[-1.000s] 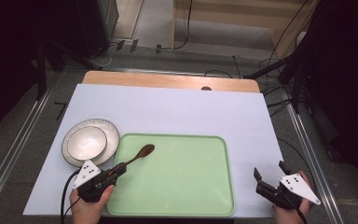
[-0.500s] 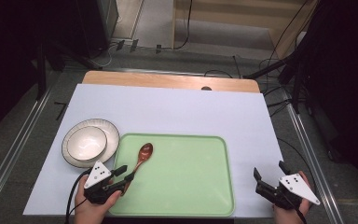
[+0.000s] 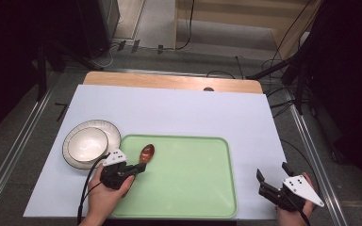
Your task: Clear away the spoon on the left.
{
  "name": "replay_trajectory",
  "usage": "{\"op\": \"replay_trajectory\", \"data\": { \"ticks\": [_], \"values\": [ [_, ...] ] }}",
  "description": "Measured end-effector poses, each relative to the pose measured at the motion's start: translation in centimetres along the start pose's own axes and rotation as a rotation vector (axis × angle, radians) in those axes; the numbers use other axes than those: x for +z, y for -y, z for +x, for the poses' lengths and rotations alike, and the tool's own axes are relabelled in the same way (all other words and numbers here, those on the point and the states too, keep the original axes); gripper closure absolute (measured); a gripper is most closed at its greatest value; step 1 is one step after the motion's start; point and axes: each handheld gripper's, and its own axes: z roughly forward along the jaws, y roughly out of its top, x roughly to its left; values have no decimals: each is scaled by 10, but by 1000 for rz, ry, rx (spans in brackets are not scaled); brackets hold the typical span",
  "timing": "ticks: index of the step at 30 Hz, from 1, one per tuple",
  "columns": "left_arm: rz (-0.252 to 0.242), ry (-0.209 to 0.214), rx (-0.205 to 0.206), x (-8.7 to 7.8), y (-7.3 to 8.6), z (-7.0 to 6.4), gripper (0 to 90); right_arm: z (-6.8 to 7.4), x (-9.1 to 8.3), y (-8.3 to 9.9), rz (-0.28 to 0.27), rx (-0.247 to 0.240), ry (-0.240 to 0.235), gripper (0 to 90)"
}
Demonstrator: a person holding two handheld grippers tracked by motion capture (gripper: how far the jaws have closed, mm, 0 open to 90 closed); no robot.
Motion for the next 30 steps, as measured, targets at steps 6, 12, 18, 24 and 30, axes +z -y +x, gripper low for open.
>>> {"op": "replay_trajectory", "data": {
  "ticks": [6, 12, 18, 24, 30],
  "values": [
    [55, -27, -23, 9, -2, 1, 900, 0, 0, 0, -2, -2, -4, 134],
    [61, -58, -70, 12, -4, 6, 900, 0, -1, 0, -3, -1, -2, 134],
    [43, -82, -75, 12, -7, 10, 900, 0, 0, 0, 1, -2, -3, 134],
    [31, -115, -107, 11, -8, 12, 900, 0, 0, 0, 0, -2, -1, 134],
    [12, -122, -119, 9, -9, 15, 900, 0, 0, 0, 1, -4, -3, 134]
  ]
}}
